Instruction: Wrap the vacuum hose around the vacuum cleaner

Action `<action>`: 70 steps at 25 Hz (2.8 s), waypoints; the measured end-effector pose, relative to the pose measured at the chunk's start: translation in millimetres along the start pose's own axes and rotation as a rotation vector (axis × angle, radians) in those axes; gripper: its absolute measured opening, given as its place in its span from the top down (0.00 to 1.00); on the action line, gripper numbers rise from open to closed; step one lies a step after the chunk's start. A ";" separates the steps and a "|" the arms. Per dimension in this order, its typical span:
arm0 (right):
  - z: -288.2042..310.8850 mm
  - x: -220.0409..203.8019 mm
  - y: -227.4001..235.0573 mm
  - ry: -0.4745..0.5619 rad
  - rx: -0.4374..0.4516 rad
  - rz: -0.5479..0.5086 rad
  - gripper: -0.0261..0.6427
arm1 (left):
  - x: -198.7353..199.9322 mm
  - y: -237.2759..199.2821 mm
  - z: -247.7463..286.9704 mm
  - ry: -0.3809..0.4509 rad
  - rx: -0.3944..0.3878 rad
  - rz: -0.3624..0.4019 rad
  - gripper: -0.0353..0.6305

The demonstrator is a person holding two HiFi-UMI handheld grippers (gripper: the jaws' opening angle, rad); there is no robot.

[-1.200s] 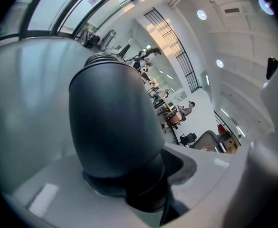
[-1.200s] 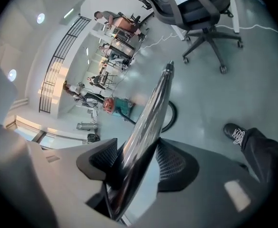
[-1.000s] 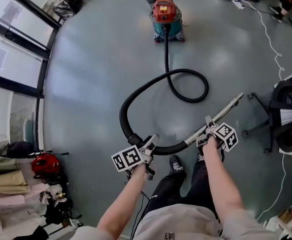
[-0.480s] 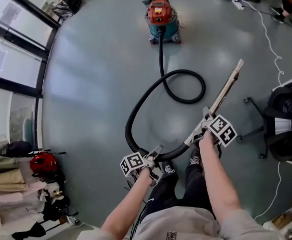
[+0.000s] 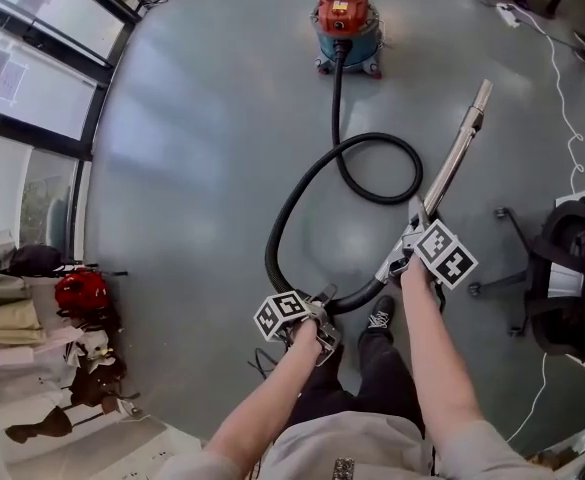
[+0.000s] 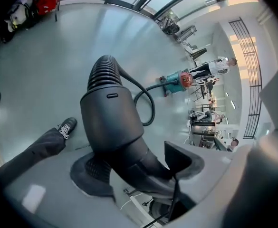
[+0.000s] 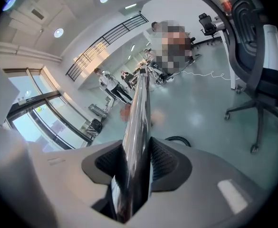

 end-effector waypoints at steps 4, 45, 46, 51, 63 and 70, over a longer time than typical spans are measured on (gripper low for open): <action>7.5 8.9 3.1 -0.021 0.017 0.021 0.68 | -0.8 12.0 -0.2 0.049 0.070 0.031 0.45; 35.0 49.6 -144.6 -0.094 0.203 -0.868 0.68 | 132.1 337.9 45.3 -0.449 -0.228 1.741 0.94; 35.2 47.3 -150.1 -0.095 0.202 -0.896 0.68 | 135.4 349.4 48.7 -0.465 -0.247 1.803 0.94; 36.4 34.2 -175.9 -0.107 0.198 -1.037 0.69 | 154.2 408.4 53.9 -0.444 -0.266 2.144 0.94; 43.2 38.5 -206.0 -0.143 0.231 -1.321 0.69 | 183.9 459.9 59.0 -0.452 -0.182 2.492 0.94; 52.7 56.7 -208.2 -0.215 0.308 -1.524 0.69 | 171.3 453.8 63.7 -0.534 -0.110 2.533 0.65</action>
Point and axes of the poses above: the fingertips, and each gripper's own axes: z forward along the fingers, y to its right, x out of its top, the point moved 3 cm from there along -z, backward along the fingers, and after that the axes turned 14 degrees about -x, right-handed, at the moved point
